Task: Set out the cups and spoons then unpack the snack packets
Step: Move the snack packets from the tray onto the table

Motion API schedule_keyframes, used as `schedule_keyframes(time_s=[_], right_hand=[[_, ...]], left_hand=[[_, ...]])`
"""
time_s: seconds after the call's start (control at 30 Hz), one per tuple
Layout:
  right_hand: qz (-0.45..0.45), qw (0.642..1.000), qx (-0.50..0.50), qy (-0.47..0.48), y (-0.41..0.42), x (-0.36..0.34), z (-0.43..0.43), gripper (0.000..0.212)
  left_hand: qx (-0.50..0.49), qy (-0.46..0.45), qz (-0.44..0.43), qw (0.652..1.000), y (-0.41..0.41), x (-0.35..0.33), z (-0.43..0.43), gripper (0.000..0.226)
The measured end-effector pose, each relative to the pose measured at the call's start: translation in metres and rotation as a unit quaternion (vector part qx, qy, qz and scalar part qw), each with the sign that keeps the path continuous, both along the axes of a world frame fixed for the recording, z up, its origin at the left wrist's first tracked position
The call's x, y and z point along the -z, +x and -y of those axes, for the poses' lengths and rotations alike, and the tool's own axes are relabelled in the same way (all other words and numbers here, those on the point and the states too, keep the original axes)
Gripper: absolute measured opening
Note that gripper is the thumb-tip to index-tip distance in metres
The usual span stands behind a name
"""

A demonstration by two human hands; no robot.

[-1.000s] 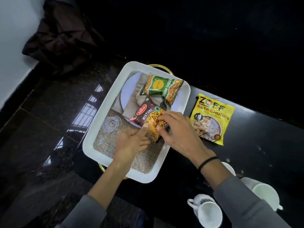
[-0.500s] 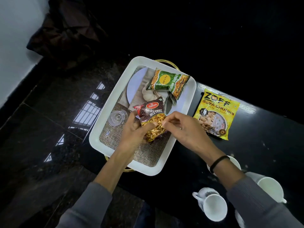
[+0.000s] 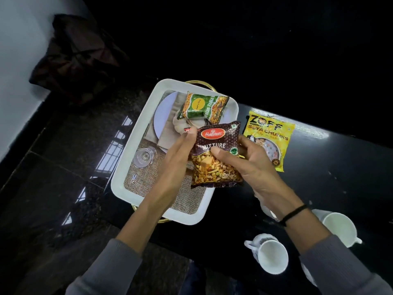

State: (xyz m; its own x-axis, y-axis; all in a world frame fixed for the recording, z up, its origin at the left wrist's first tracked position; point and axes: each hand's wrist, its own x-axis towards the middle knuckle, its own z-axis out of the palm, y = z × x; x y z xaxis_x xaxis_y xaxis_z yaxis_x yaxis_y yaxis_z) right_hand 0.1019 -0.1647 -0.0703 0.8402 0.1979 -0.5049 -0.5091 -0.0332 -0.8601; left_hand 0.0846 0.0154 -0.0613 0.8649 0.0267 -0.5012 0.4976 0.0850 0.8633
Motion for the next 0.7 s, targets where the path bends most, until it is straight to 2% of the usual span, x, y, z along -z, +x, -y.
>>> schedule_keyframes(time_s=[0.03,0.07,0.2,0.33,0.47,0.53,0.6,0.7], right_hand=[[0.000,1.000,0.007,-0.005,-0.001,-0.001,0.005,0.063],[-0.002,1.000,0.015,-0.004,-0.002,-0.002,0.010,0.065],[-0.002,0.999,0.039,0.021,-0.008,-0.005,0.035,0.054],[-0.004,0.998,0.056,0.039,-0.013,-0.009,0.060,0.044],[-0.017,0.995,0.087,0.054,-0.017,-0.008,0.085,0.059],[-0.019,0.993,0.101,0.053,-0.019,-0.007,0.098,0.060],[-0.017,0.992,0.109,0.058,-0.021,-0.006,0.108,0.048],[-0.021,0.988,0.142,0.055,-0.021,-0.005,0.126,0.049]], left_hand=[[-0.019,0.005,-0.006,1.000,0.001,0.000,0.006,0.060],[-0.030,0.010,-0.003,0.999,0.002,-0.001,0.011,0.060],[-0.022,0.029,0.039,0.999,0.011,-0.008,0.029,0.016],[0.017,0.044,0.079,0.996,0.017,-0.015,0.053,0.029],[0.007,0.023,0.041,0.999,0.027,-0.016,0.074,0.042],[0.041,0.000,0.018,0.999,0.030,-0.015,0.085,0.036],[0.105,-0.004,0.001,0.994,0.030,-0.012,0.095,0.029],[0.181,-0.031,-0.020,0.983,0.029,0.001,0.110,0.061]])
